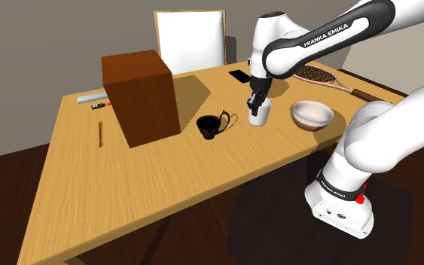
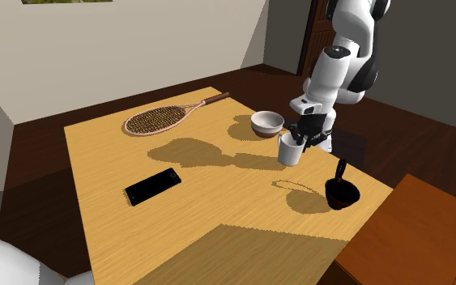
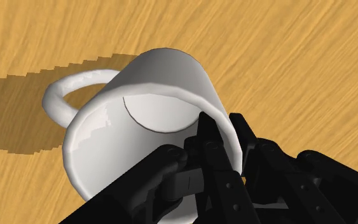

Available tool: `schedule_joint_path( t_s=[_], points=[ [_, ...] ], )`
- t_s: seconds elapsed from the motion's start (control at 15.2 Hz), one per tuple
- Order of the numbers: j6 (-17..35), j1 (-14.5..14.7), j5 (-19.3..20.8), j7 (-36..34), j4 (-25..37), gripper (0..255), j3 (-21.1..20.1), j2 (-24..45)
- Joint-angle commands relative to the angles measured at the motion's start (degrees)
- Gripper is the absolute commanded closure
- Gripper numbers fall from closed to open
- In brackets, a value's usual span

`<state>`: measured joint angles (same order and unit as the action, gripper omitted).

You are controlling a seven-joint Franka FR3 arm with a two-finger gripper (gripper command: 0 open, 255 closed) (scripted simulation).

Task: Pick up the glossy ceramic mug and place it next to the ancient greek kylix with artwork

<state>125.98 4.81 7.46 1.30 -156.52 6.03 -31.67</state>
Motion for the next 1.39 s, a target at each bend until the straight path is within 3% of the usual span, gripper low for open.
schedule_joint_path(
  t_s=[0.0,0.53,0.59,0.92,1.19,1.32],
  points=[
    [2.57,-0.12,0.22,0.03,-0.88,255,0.26,1.63],
    [2.57,-0.12,0.22,0.03,-0.88,255,0.26,1.63],
    [2.57,-0.12,0.22,0.03,-0.89,0,0.26,1.62],
    [2.57,-0.12,0.22,0.03,-0.89,0,0.26,1.62],
    [-6.37,0.24,-0.52,0.2,3.8,0,-0.44,-2.61],
    [-6.38,0.23,-0.53,0.21,3.79,0,-0.44,-2.63]
  ],
)
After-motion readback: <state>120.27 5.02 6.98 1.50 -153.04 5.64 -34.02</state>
